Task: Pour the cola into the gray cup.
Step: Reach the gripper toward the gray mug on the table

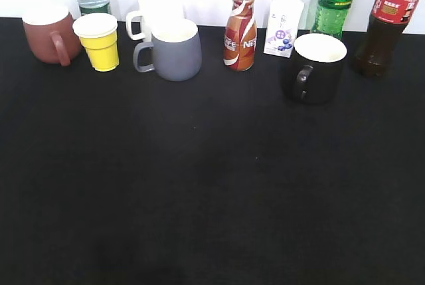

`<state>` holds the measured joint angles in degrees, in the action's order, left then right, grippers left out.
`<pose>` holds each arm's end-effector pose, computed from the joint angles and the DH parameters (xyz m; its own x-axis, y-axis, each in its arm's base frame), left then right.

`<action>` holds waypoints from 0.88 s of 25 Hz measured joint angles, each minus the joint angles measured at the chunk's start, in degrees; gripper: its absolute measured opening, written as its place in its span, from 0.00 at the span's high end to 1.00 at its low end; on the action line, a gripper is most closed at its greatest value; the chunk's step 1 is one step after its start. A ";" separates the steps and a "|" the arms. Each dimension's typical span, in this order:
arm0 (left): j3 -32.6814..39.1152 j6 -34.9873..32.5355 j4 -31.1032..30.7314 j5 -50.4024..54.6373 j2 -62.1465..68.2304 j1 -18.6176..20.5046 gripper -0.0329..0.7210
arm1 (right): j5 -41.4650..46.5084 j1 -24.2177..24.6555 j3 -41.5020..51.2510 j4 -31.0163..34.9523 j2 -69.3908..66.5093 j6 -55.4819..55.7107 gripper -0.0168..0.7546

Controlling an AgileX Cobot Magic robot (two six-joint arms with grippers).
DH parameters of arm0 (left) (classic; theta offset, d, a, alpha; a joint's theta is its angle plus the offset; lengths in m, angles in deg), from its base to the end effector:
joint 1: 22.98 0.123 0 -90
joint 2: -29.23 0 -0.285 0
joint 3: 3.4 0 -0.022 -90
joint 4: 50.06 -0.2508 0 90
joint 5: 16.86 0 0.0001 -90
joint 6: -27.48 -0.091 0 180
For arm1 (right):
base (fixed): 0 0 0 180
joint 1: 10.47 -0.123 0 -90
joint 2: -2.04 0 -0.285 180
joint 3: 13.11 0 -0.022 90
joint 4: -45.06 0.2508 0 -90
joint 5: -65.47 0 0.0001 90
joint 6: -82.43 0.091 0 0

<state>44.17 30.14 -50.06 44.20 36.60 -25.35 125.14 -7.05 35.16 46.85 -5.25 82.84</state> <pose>-0.0082 0.0003 0.2817 -0.4394 -0.0283 -0.8978 0.0210 0.9989 -0.0417 -0.0059 0.0028 0.2803 -0.4244 0.0483 -0.9042 0.0450 0.9985 0.0322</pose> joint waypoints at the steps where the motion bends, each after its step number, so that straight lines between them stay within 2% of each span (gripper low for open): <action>1: 0.00 0.00 0.00 0.00 0.00 0.00 0.04 | 0.00 0.00 0.00 0.00 0.00 0.00 0.22; 7: 0.00 0.00 -0.69 -0.30 0.00 0.00 0.05 | 0.00 0.00 0.00 0.00 0.00 0.05 0.22; 9: -1.07 0.00 0.00 -5.57 2.44 0.00 0.08 | 0.00 0.00 0.00 0.00 0.00 0.05 0.22; 13: 0.19 0.00 -0.38 -35.68 18.09 0.00 0.18 | 0.00 0.00 0.00 0.00 0.00 0.03 0.22; 15: 3.11 0.00 -0.31 -55.15 29.43 0.00 0.24 | 0.00 0.00 0.00 0.00 0.00 0.03 0.22; 17: 7.04 0.00 -0.71 -74.63 42.38 -0.19 0.26 | 0.00 0.00 0.00 0.00 0.00 0.03 0.22; 20: 8.72 1.19 -4.83 -95.47 64.41 -6.51 0.34 | 0.00 0.00 0.00 0.00 0.00 0.03 0.22; 22: 8.57 1.81 -5.49 -104.62 77.17 -11.81 0.35 | 0.00 0.00 0.00 0.00 0.00 0.03 0.22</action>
<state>52.74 31.95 -55.55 -60.41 113.77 -37.15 125.14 -7.05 35.16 46.85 -5.25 82.86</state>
